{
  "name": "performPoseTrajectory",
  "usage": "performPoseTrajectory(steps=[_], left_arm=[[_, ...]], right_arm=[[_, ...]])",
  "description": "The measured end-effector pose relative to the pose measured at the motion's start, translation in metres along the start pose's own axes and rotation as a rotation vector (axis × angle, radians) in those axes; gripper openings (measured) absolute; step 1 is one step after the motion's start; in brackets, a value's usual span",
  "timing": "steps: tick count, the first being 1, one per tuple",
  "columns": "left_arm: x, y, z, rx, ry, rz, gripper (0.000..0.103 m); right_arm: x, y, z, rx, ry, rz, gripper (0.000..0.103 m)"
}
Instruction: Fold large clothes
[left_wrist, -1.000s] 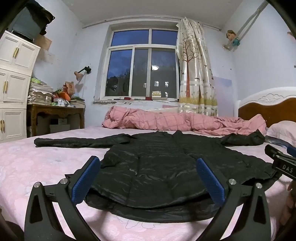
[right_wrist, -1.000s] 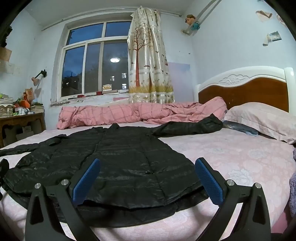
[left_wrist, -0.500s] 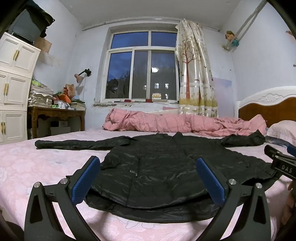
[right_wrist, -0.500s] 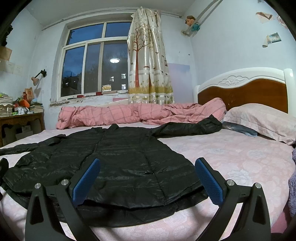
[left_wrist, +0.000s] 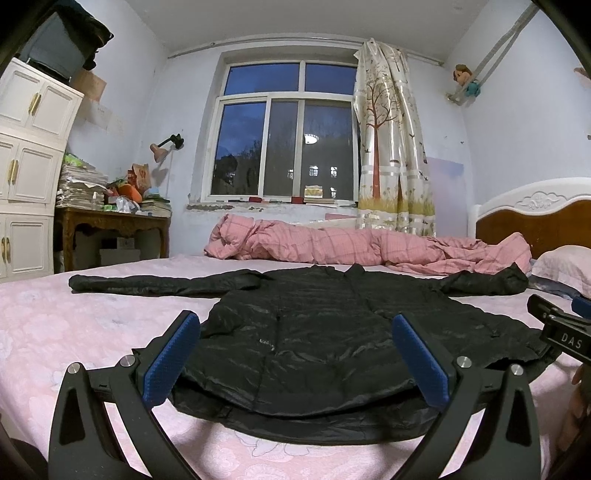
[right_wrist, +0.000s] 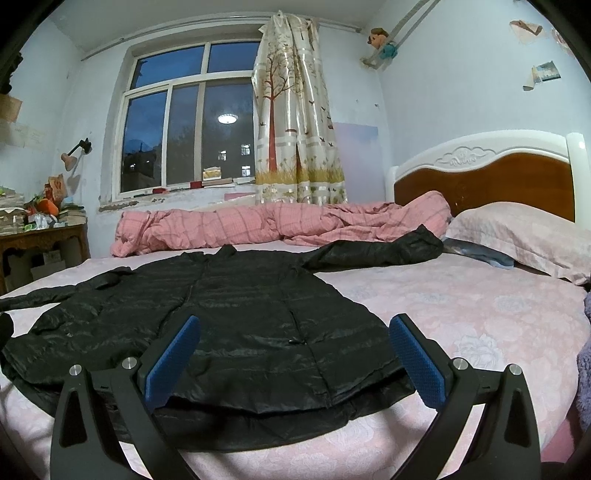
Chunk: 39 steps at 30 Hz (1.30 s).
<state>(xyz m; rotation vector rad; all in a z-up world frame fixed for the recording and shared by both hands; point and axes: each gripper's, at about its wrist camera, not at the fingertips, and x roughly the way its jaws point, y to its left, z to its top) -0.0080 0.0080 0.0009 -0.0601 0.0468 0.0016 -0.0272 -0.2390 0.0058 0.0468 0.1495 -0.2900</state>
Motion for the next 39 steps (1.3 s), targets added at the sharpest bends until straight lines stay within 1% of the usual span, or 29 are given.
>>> performPoseTrajectory(steps=[9,19,24,28,30,33,39], left_arm=[[0.0004,0.0011,0.0002,0.002,-0.001,-0.006,0.103],[0.0031,0.0018,-0.0005,0.005,0.019,-0.023,0.103],[0.001,-0.0005,-0.0007,0.023,0.013,-0.017,0.103],[0.0,-0.0007,-0.0013,0.016,0.011,-0.008,0.102],[0.0006,-0.0013,-0.0012,0.015,0.017,0.01,0.102],[0.003,-0.0012,-0.0005,0.016,0.031,0.017,0.102],[0.0037,-0.0011,0.0005,0.018,0.031,0.019,0.102]], right_arm=[[-0.0001,-0.0002,0.0011,0.0,-0.002,-0.003,0.103],[0.0008,-0.0012,0.0007,0.0,-0.004,0.001,0.103],[-0.0007,-0.0018,0.0017,0.001,-0.006,0.003,0.103],[0.0002,-0.0036,0.002,-0.007,0.001,0.029,0.103],[0.0011,-0.0047,0.0021,-0.01,0.005,0.037,0.103],[0.0009,-0.0043,0.0025,-0.008,0.003,0.032,0.103],[0.0014,-0.0045,0.0014,-0.001,0.006,0.027,0.103]])
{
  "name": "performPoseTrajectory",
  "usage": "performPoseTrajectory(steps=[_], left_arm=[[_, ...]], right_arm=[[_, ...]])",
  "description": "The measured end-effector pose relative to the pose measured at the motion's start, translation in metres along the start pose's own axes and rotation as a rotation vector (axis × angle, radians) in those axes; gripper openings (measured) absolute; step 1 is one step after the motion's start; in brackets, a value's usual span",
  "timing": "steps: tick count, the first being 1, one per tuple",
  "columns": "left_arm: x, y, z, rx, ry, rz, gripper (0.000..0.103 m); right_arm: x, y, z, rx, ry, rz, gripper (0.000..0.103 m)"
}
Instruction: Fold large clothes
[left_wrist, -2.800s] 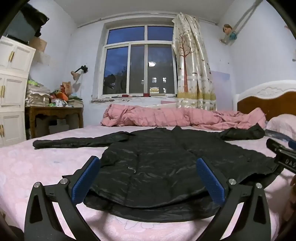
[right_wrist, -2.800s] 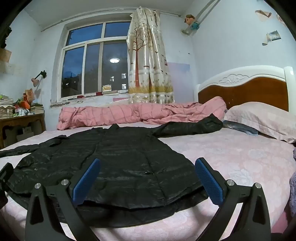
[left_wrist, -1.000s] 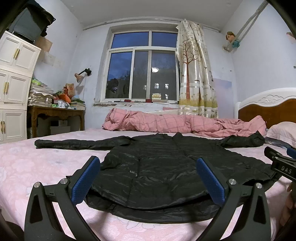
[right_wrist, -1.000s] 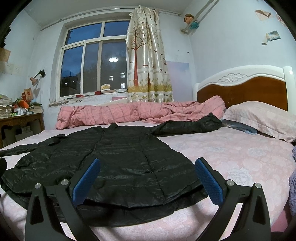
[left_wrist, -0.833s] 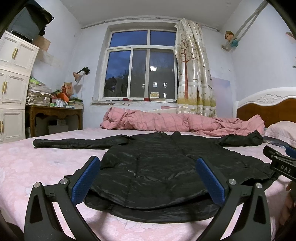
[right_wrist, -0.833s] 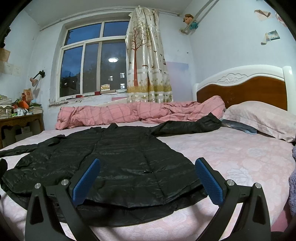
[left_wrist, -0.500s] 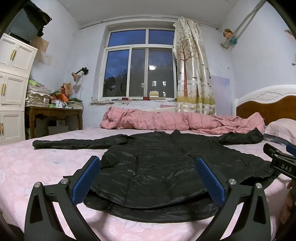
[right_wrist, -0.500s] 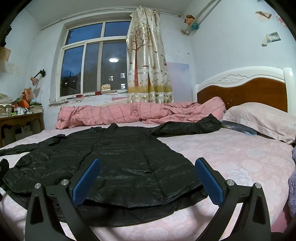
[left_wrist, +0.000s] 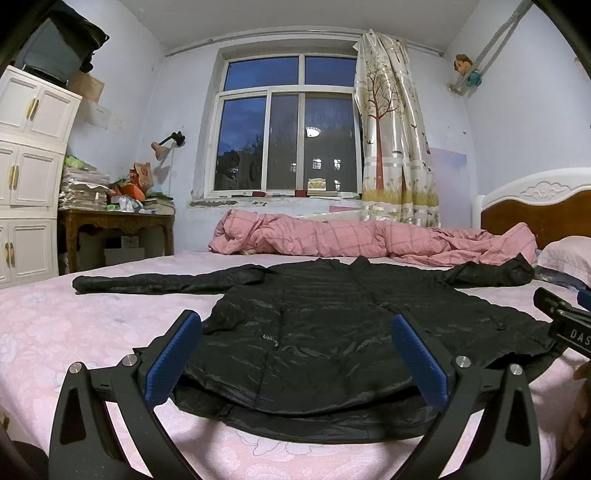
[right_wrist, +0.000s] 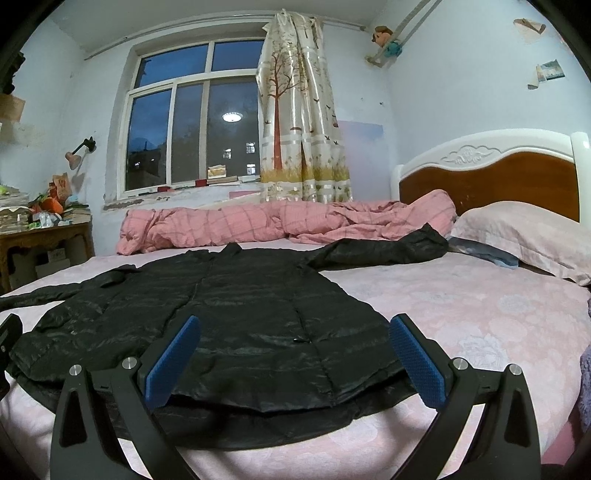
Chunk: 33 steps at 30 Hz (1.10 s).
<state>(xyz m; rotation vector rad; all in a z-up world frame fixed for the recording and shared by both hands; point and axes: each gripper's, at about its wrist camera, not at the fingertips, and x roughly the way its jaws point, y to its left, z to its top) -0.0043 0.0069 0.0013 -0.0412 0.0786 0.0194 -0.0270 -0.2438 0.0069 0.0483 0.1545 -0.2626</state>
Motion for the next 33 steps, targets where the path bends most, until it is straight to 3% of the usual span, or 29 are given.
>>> performPoseTrajectory(steps=[7,17,22,27,33], left_arm=[[-0.001,0.002,0.0,-0.005,-0.002,0.008,0.102],[-0.01,-0.001,0.01,0.018,-0.024,-0.042,0.102],[-0.026,-0.002,0.016,0.009,-0.076,-0.095,0.102],[-0.039,-0.004,0.025,0.025,-0.106,-0.084,0.102],[-0.045,-0.007,0.037,0.001,-0.097,-0.061,0.1]], right_arm=[[-0.002,0.004,0.0,-0.011,-0.004,-0.014,0.103],[-0.004,0.001,0.0,0.004,-0.009,-0.011,0.103],[-0.015,0.0,0.003,-0.009,-0.031,-0.004,0.103],[-0.026,0.002,0.011,-0.046,-0.049,-0.005,0.103],[-0.038,-0.011,0.029,0.009,-0.02,0.085,0.102]])
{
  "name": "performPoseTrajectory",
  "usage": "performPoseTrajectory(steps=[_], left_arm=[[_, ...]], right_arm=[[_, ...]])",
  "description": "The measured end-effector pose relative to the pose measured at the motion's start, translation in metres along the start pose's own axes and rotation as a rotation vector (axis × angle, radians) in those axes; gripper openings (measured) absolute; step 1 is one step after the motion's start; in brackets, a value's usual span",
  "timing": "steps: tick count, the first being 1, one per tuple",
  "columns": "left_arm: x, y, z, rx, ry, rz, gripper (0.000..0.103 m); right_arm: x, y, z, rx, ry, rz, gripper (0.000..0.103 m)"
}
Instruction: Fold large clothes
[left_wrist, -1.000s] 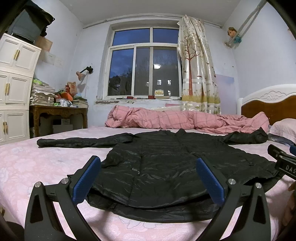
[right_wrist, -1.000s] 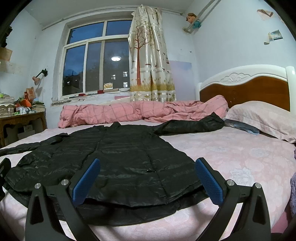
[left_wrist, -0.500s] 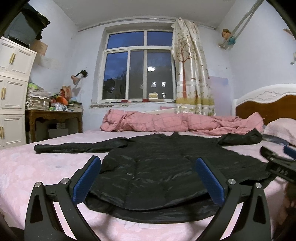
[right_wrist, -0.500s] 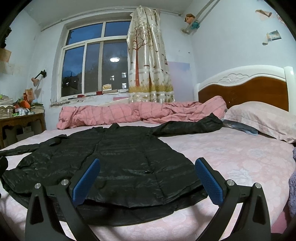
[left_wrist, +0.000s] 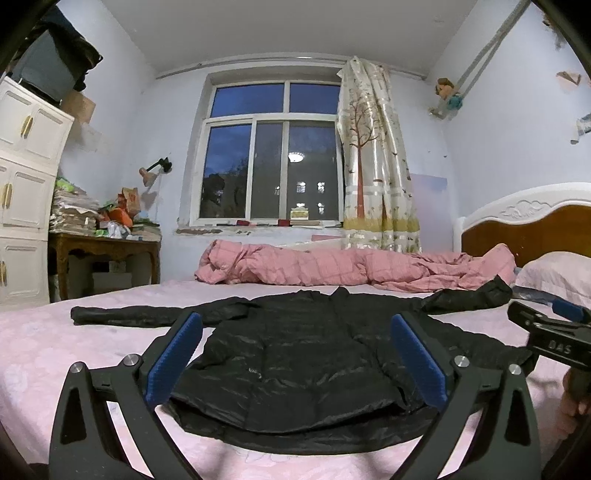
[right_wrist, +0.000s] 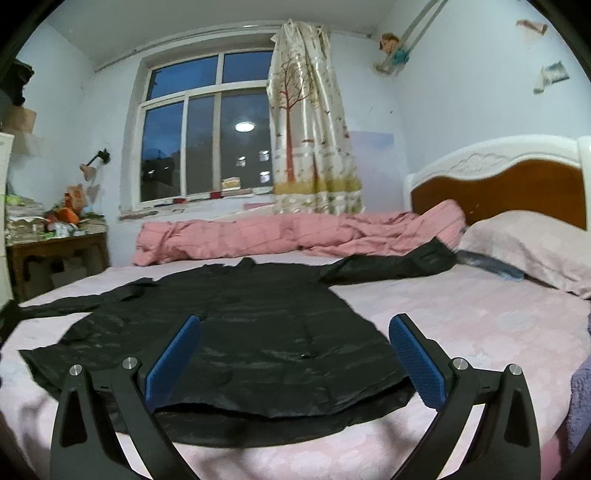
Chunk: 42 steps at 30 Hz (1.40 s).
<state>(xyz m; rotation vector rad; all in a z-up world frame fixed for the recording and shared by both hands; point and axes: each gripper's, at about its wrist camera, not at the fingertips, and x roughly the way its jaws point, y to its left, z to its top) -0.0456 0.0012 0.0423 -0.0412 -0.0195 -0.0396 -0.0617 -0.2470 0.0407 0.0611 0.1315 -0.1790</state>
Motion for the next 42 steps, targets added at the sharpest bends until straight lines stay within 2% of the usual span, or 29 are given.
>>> performPoseTrajectory(steps=[3,5,8,13,17,21,24,26,29,31,34,38,40,42], left_arm=[[-0.013,0.0,0.012,-0.029,-0.041,-0.015,0.1],[-0.024,-0.005,0.019,0.009,-0.088,-0.002,0.1],[-0.032,-0.02,0.028,0.09,-0.123,0.022,0.1],[-0.029,-0.028,0.032,0.092,-0.068,-0.007,0.1],[-0.029,-0.027,0.033,0.093,-0.05,0.01,0.1],[-0.026,-0.022,0.032,0.06,0.002,0.009,0.1],[-0.014,-0.022,0.025,0.071,0.092,0.027,0.1],[0.006,-0.023,0.015,0.082,0.218,0.023,0.1],[0.049,-0.023,-0.005,0.073,0.433,-0.037,0.096],[0.067,-0.019,-0.017,0.048,0.52,-0.034,0.094],[0.079,-0.014,-0.032,0.021,0.598,-0.043,0.094],[0.079,-0.022,-0.05,0.096,0.654,-0.04,0.094],[0.073,-0.024,-0.057,0.163,0.679,-0.067,0.094],[0.069,-0.029,-0.065,0.305,0.72,-0.081,0.095]], right_arm=[[-0.01,-0.006,0.013,0.01,0.049,0.035,0.096],[-0.024,-0.012,0.022,0.048,0.041,0.088,0.096],[-0.035,-0.015,0.032,0.061,0.029,0.103,0.096],[-0.035,-0.008,0.035,0.027,0.053,0.09,0.096],[-0.034,-0.003,0.036,-0.005,0.071,0.082,0.096],[-0.034,-0.002,0.033,-0.029,0.088,0.073,0.096],[-0.033,-0.004,0.028,-0.048,0.113,0.059,0.096],[-0.025,-0.004,0.022,-0.07,0.156,0.046,0.096],[-0.008,-0.006,0.009,-0.09,0.246,0.045,0.096],[0.001,-0.009,0.002,-0.095,0.284,0.046,0.096],[0.01,-0.01,-0.011,-0.114,0.34,0.046,0.096],[0.024,-0.005,-0.032,-0.193,0.431,0.051,0.096],[0.03,-0.001,-0.04,-0.246,0.476,0.068,0.096],[0.034,0.001,-0.046,-0.3,0.497,0.084,0.096]])
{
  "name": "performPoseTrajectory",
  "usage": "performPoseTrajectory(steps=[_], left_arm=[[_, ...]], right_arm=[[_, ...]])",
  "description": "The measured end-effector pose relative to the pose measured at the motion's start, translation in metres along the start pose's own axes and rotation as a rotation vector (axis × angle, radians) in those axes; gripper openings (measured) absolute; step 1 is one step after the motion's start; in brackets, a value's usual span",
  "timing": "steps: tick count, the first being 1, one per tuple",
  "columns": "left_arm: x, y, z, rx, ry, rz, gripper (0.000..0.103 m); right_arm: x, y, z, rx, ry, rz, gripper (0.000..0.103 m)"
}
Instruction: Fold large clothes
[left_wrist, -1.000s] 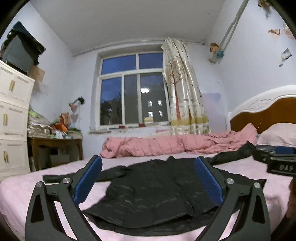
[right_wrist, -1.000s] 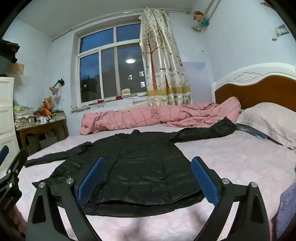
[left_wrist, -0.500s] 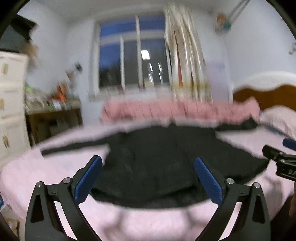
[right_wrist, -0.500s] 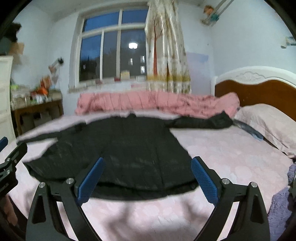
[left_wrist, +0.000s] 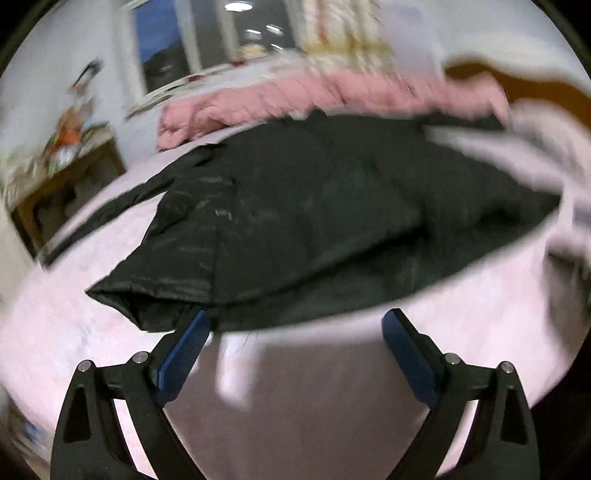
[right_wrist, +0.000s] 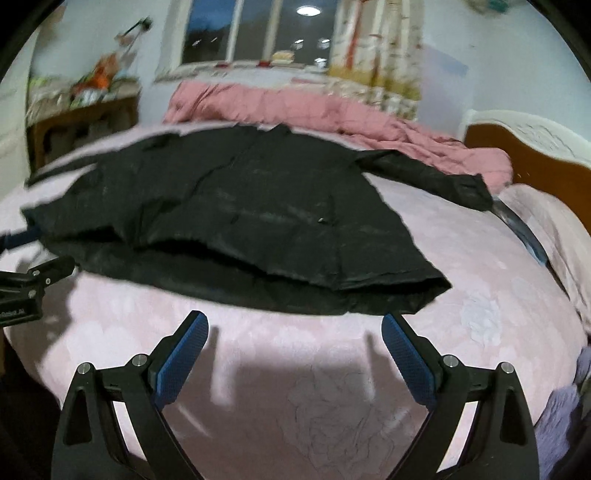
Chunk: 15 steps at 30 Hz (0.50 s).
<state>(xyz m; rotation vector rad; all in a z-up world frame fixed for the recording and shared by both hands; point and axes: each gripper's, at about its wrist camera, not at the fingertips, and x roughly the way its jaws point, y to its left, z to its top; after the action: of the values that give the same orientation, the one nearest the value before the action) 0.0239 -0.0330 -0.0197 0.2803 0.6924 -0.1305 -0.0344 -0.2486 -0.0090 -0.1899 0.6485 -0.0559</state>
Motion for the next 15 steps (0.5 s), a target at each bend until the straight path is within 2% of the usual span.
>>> performPoseTrajectory(steps=[3,5,8,10,12,13,14,15], left_arm=[[-0.008,0.004,-0.001,0.095,0.003,0.021,0.098],[-0.008,0.009,0.002,0.144,0.019,0.031,0.101],[0.006,0.015,0.007,0.21,0.024,0.112,0.102],[0.018,0.021,0.013,0.22,0.011,0.144,0.102],[0.026,0.03,0.021,0.203,-0.006,0.134,0.1],[0.029,0.034,0.024,0.194,-0.015,0.139,0.096],[0.032,0.037,0.027,0.191,-0.024,0.152,0.078],[0.034,0.04,0.028,0.196,-0.03,0.161,0.05]], right_arm=[[0.006,0.0,0.0,-0.07,0.015,-0.016,0.096],[0.017,0.0,0.001,-0.114,0.061,-0.019,0.096],[0.032,-0.005,0.007,-0.121,0.087,-0.012,0.097],[0.04,-0.011,0.013,-0.11,0.079,-0.059,0.097],[0.054,-0.015,0.019,-0.12,0.066,-0.135,0.097],[0.057,-0.017,0.021,-0.121,0.06,-0.146,0.093],[0.06,-0.02,0.023,-0.116,0.04,-0.148,0.086],[0.062,-0.023,0.025,-0.116,0.026,-0.149,0.058]])
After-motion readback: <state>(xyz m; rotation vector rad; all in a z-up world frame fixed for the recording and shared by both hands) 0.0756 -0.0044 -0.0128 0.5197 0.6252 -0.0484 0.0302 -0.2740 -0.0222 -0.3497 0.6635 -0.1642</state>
